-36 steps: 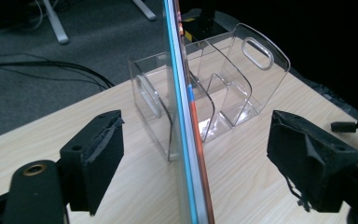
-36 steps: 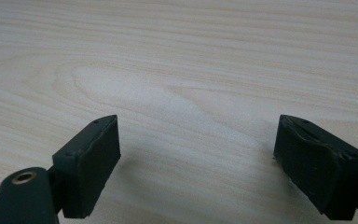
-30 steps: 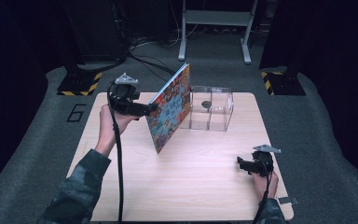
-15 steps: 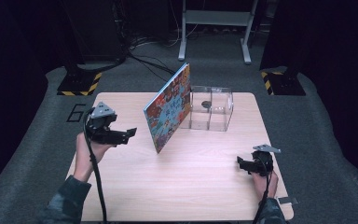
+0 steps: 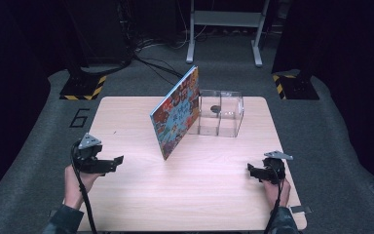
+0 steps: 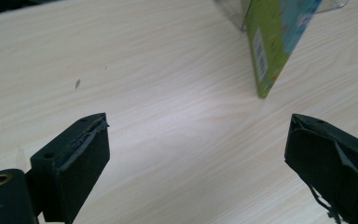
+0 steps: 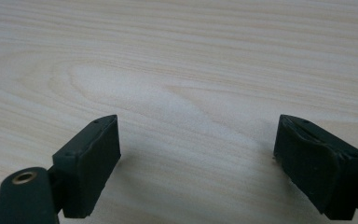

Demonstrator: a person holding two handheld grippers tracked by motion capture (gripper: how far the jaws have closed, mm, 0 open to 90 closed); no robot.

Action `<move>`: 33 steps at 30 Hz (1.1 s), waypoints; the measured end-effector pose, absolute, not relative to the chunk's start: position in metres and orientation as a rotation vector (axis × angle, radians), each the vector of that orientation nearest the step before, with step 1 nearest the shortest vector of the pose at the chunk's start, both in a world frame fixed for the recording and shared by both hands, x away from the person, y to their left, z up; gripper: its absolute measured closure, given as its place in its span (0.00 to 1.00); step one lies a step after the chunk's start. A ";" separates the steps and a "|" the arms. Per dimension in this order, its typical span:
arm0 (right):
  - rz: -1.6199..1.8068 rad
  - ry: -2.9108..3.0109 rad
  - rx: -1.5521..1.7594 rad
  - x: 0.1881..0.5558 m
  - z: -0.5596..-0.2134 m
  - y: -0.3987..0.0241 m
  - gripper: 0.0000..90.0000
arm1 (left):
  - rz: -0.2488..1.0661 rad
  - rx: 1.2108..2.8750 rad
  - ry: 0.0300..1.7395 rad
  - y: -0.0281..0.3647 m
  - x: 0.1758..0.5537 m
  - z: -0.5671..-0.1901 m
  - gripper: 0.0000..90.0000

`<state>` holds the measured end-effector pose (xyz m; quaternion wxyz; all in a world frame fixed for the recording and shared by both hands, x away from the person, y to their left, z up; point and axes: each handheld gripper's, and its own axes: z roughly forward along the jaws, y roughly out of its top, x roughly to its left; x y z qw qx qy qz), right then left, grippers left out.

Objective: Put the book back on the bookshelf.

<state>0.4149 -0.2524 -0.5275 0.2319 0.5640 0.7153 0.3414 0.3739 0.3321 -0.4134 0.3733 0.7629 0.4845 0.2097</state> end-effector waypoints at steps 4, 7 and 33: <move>0.935 1.967 1.547 0.415 -0.528 -0.252 0.15 | 0.536 1.947 1.304 0.344 0.370 -0.435 0.06; 0.931 1.967 1.545 0.415 -0.528 -0.252 0.15 | 0.531 1.944 1.353 0.354 0.367 -0.452 0.06; 0.902 1.961 1.535 0.416 -0.528 -0.248 0.15 | 0.627 1.921 1.456 0.385 0.347 -0.533 0.00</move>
